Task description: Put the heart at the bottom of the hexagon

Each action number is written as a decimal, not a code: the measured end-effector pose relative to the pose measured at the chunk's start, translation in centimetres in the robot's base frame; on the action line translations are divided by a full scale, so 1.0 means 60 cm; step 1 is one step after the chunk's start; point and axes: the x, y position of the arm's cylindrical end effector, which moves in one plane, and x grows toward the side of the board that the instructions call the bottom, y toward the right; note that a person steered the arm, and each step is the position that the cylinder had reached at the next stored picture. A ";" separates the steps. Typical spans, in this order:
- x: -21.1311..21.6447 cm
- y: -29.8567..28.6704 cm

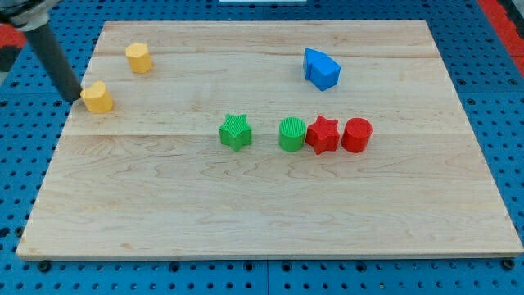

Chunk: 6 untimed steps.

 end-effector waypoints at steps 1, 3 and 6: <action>0.037 0.001; 0.060 0.033; 0.008 0.096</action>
